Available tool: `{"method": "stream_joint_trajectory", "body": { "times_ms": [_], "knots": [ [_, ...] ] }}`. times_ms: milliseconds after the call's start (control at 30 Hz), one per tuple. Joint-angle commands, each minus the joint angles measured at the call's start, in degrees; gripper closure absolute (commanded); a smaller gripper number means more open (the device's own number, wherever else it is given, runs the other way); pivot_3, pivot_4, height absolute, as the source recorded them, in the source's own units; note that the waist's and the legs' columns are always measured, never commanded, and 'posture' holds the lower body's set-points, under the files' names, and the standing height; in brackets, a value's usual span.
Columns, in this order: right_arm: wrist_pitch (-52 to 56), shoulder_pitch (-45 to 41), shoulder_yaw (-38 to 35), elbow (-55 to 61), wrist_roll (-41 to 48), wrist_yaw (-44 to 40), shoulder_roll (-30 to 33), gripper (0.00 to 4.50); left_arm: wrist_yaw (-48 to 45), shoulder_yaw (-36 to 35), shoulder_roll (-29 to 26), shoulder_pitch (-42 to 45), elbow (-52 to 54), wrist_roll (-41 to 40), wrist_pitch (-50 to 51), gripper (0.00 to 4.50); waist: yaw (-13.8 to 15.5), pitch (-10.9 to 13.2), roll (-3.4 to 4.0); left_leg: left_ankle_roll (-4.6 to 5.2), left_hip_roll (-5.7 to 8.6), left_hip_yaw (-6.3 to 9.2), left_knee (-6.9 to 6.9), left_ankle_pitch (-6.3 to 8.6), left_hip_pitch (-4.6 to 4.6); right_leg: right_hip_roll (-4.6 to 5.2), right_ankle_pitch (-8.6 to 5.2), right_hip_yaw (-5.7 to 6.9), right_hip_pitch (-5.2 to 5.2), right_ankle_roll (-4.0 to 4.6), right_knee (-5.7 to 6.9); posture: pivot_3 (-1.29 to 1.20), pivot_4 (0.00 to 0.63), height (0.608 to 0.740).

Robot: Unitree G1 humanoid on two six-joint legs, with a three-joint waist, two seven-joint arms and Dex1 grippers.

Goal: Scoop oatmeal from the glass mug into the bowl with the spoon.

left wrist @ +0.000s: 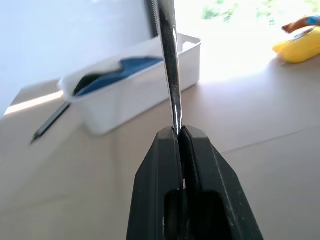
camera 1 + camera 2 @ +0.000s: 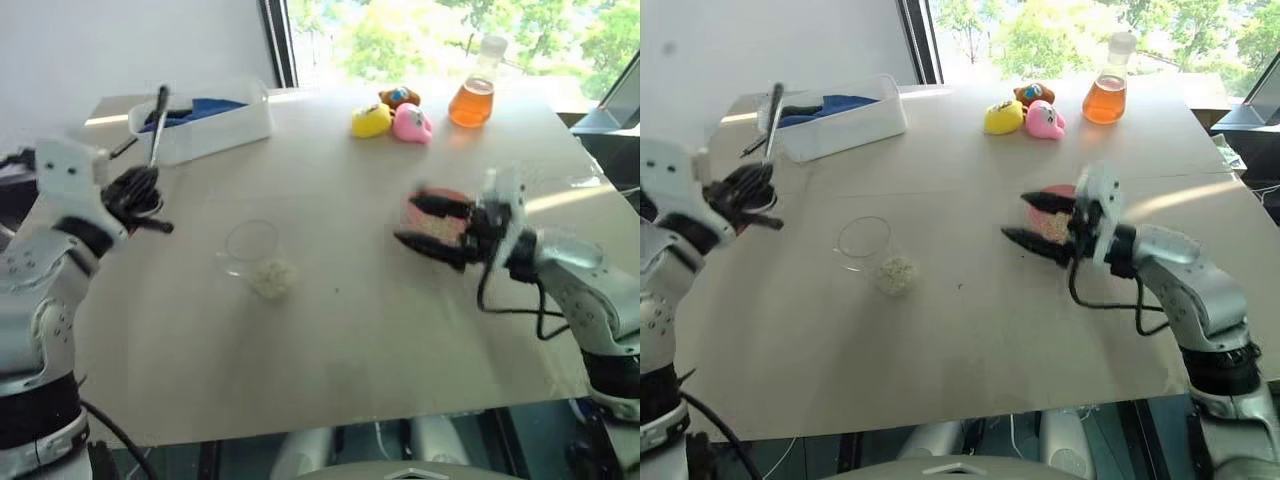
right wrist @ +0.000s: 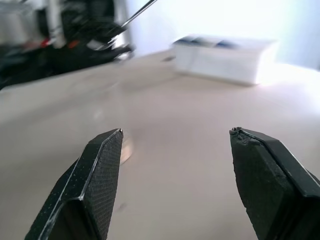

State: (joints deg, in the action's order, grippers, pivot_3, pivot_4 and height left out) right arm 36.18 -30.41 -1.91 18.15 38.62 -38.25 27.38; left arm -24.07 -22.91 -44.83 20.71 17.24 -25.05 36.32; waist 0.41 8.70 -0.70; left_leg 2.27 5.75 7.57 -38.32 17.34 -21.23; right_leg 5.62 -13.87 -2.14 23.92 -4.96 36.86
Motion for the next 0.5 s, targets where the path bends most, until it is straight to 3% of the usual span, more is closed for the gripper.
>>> {"method": "stream_joint_trajectory", "body": {
  "times_ms": [33, 167, 267, 500],
  "knots": [
    [4.6, -7.7, -4.6, -1.1, 4.4, 9.6, -4.9, 1.08, -3.8, 7.9, -0.8, 8.4, -3.1, 4.7, -8.0, 4.43, -0.1, 0.0, 0.00, -0.02, 0.00, 0.02, -0.01, -0.01, -0.04, -0.05, 0.00, 0.02, 0.04, 0.00, 0.00, 0.00, 0.150, 0.740],
    [6.5, -15.2, -6.6, -5.1, 6.8, 15.3, -10.4, 1.08, -8.7, 14.9, 2.8, 16.5, -8.8, 7.2, -16.2, 4.43, -0.9, 0.0, 0.00, -0.07, 0.07, 0.11, -0.18, -0.07, -0.72, -0.02, 0.02, 0.15, 0.71, 0.02, 0.10, 0.00, 0.150, 0.740],
    [10.0, -20.5, -7.8, -9.3, 9.5, 19.6, -14.1, 1.08, -12.4, 19.1, 5.6, 21.1, -12.4, 8.4, -20.6, 4.43, -2.1, 0.0, 0.00, -0.07, 0.10, 0.04, -0.21, -0.07, -0.77, 0.30, 0.06, 1.00, 0.79, 0.09, 0.19, 0.00, 0.150, 0.740],
    [13.3, -24.8, -9.6, -13.4, 13.7, 23.1, -19.1, 1.08, -19.7, 20.7, 8.0, 24.3, -11.4, 5.7, -23.8, 4.43, -4.6, 0.0, 0.02, -0.08, 0.08, -0.01, -0.33, -0.08, -0.76, 0.37, 0.06, 1.07, 1.00, 0.11, 0.68, 0.00, 0.150, 0.740]
  ]
}}
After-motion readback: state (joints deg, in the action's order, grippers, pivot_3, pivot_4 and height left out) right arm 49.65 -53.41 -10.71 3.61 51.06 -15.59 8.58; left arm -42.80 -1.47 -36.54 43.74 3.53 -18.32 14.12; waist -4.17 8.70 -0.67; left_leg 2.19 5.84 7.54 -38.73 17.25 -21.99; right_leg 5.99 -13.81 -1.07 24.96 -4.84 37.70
